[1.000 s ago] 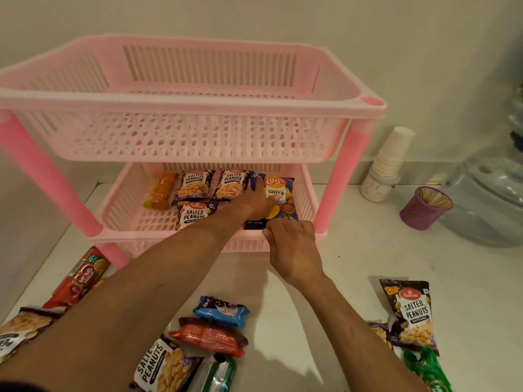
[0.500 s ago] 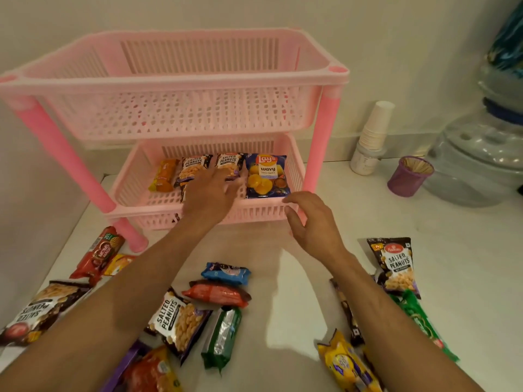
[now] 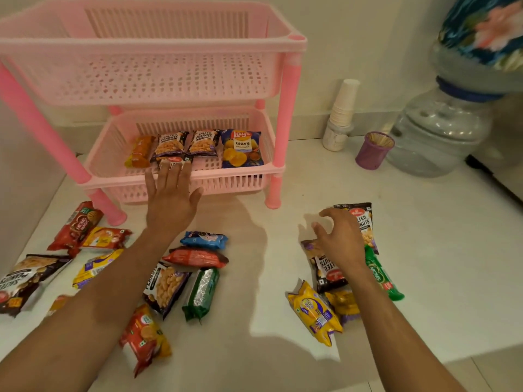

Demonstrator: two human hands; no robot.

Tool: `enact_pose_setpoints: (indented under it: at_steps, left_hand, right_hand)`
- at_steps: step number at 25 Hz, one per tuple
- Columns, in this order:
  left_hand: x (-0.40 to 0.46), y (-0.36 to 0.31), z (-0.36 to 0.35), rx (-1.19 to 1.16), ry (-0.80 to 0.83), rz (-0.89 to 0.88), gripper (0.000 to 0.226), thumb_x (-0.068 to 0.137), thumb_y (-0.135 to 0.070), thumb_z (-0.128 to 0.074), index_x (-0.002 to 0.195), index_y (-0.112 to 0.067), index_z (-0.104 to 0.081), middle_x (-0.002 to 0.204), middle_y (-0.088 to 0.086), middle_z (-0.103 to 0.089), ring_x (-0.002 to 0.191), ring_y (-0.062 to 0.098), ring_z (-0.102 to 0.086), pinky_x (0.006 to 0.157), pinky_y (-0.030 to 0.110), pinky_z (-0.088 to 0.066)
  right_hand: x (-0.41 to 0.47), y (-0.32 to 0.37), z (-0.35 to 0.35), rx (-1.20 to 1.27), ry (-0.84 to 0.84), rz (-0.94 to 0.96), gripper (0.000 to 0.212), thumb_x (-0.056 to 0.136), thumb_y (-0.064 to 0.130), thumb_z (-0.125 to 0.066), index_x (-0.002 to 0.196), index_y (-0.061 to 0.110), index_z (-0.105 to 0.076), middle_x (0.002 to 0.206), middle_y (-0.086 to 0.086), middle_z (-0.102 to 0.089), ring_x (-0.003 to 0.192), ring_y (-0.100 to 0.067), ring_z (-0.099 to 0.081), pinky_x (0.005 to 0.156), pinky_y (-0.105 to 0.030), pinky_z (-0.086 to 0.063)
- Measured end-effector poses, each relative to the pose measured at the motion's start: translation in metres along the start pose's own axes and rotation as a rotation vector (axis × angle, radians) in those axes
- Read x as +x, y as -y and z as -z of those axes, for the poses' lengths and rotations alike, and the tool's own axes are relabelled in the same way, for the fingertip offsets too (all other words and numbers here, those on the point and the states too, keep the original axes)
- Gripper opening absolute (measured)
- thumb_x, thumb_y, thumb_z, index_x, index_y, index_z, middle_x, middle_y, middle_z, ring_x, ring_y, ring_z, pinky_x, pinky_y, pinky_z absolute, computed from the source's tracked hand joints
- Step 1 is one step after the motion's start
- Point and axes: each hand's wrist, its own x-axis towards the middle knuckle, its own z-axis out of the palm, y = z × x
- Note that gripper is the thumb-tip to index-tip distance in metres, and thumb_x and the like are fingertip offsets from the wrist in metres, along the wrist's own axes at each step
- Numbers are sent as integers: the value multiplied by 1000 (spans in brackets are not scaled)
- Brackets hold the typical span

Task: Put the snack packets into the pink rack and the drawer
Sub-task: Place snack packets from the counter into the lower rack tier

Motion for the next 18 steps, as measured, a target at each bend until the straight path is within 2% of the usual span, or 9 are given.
enact_pose_setpoints:
  at_steps: [2,4,7,9,12,15,18]
  left_hand:
    - [0,-2,-1,-7,17,6,66,95,-48,-40,146,-7,-32,147,20,-39,143,39,-24,116,61,-4]
    - [0,-4,1,-10,39,5,68,94,-45,-49,146,-6,-31,148,21,-37,143,40,-21,115,64,-5]
    - [1,-3,6,0,86,-4,74,92,-45,-54,148,-6,-26,151,20,-32,144,40,-16,115,63,-3]
    - [1,-2,10,7,120,-6,77,92,-48,-51,151,-8,-21,154,18,-26,146,37,-11,116,61,1]
    - [1,0,12,40,166,-8,82,91,-48,-52,153,-10,-14,158,15,-19,148,34,-5,117,58,5]
    - [2,0,14,71,210,2,85,91,-46,-54,154,-11,-8,160,13,-12,149,32,1,117,56,8]
    - [3,1,15,90,238,3,86,91,-38,-56,154,-12,-4,161,12,-9,149,31,3,117,56,6]
  right_hand:
    - [2,-16,5,-9,-148,-116,36,89,29,-63,120,11,-60,120,-13,-61,114,-32,-51,94,-41,-41]
    - [12,-33,9,3,-207,-295,40,92,30,-58,125,6,-55,123,-19,-58,115,-37,-49,94,-45,-42]
    - [32,-61,9,25,-19,-589,49,93,32,-55,130,1,-47,130,-24,-52,121,-42,-46,97,-49,-42]
    - [41,-71,7,26,98,-691,54,90,36,-60,130,1,-46,132,-23,-52,121,-42,-48,98,-48,-44]
    - [48,-77,4,80,111,-683,52,85,40,-69,119,3,-56,122,-20,-62,112,-38,-58,91,-44,-50]
    - [47,-79,2,124,58,-550,43,81,35,-75,109,5,-62,111,-16,-68,100,-33,-63,77,-36,-49]
    - [47,-72,4,141,20,-395,45,79,30,-79,114,6,-62,108,-14,-69,96,-31,-65,78,-37,-51]
